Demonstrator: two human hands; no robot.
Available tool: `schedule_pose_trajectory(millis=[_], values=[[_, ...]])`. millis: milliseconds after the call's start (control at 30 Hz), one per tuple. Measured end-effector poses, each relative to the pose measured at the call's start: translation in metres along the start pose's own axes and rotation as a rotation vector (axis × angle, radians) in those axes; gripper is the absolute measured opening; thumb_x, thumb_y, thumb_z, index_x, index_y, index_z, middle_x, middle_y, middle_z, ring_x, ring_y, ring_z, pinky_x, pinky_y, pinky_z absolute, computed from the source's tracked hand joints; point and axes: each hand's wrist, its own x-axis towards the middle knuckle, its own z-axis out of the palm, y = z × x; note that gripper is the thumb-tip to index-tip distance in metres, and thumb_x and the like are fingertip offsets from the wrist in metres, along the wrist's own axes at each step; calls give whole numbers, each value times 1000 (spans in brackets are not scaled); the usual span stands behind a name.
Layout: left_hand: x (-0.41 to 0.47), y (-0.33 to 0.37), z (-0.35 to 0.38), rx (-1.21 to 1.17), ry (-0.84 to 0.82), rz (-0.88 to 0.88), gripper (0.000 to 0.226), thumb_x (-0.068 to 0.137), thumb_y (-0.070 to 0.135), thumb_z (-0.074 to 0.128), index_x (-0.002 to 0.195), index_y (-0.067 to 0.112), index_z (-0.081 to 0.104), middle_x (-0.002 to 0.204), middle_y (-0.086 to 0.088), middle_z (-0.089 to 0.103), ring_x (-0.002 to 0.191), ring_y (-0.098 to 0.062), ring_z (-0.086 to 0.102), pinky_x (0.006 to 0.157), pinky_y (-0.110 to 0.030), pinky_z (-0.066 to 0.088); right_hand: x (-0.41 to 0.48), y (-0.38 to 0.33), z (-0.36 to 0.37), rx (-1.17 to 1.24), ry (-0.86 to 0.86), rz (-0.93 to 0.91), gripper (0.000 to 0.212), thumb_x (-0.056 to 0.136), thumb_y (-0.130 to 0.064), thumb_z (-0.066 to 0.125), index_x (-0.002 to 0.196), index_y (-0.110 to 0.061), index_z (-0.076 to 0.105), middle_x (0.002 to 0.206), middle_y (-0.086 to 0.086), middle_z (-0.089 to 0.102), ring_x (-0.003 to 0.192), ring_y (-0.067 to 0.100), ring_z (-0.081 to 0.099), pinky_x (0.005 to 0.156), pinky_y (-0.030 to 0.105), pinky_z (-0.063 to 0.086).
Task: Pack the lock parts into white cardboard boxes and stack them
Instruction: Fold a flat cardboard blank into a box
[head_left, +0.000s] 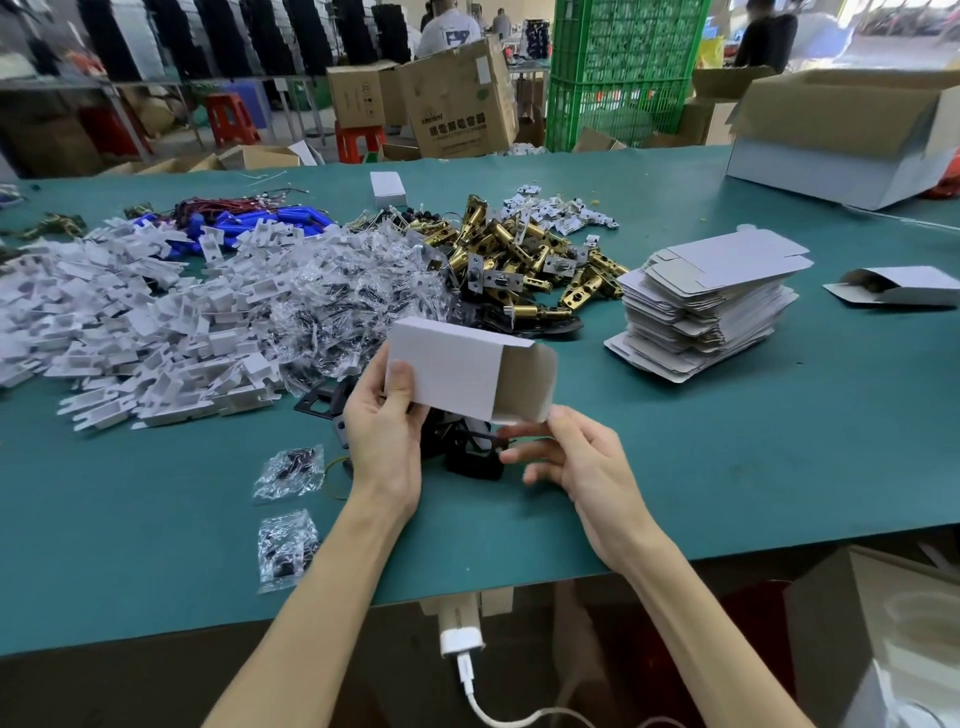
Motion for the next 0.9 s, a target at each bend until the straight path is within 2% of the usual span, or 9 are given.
schedule_pose_trajectory(millis=[100,200,267,367,533,600,733,833,900], values=[[-4,-2,1,350,85,309,34,107,21,56,141,16,58,143,-7,57,129,-22,59,102,-37,57,2,-1,0,44,45,-1,34,107,-35,44,118,-8,62,99,17,75,66,25,71,47,25,50],[-14,-9,3,714,-240,772,41,101,0,60,142,7,58,142,-7,51,134,-19,50,109,-31,48,4,-4,3,57,-62,19,56,96,-57,43,125,-12,62,116,13,74,95,30,75,65,30,60],[-18,-12,6,806,-420,847,49,95,-12,65,141,3,59,141,-8,54,136,-18,50,113,-31,42,5,-6,1,152,-80,51,72,92,-65,39,134,-10,58,124,14,71,110,31,72,78,34,62],[-21,-13,8,874,-540,857,53,91,-18,66,140,5,61,141,-9,56,137,-23,51,115,-33,42,4,-8,-3,246,-58,37,69,96,-63,39,140,-11,55,129,15,69,117,32,68,86,39,61],[-28,-20,12,928,-776,872,39,97,-5,69,135,2,65,142,-10,56,140,-24,51,116,-44,44,1,-9,0,223,-41,-16,52,102,-44,51,133,-3,60,122,19,70,109,32,69,87,38,58],[-29,-20,12,898,-770,834,30,98,-3,68,127,2,69,136,-10,60,135,-23,57,111,-44,49,0,-10,-1,226,-31,-10,46,102,-33,57,132,1,57,121,22,69,107,34,69,89,40,57],[-25,-15,9,770,-605,733,13,98,3,69,111,1,70,125,-9,65,125,-22,63,100,-47,57,0,-8,-1,205,-57,8,45,101,-25,57,139,-1,50,128,23,66,115,42,66,94,46,57],[-24,-13,10,691,-584,522,29,97,21,73,124,12,65,138,-4,57,133,-21,58,98,-38,59,0,-8,-2,245,-88,-12,48,97,-20,63,140,-4,46,129,19,68,118,36,66,100,45,55],[-22,-10,13,612,-583,280,56,90,47,75,138,25,56,150,0,52,136,-15,57,95,-32,60,0,-8,-3,245,-96,-22,50,90,-18,65,136,-9,49,128,12,69,117,26,67,101,41,54]])
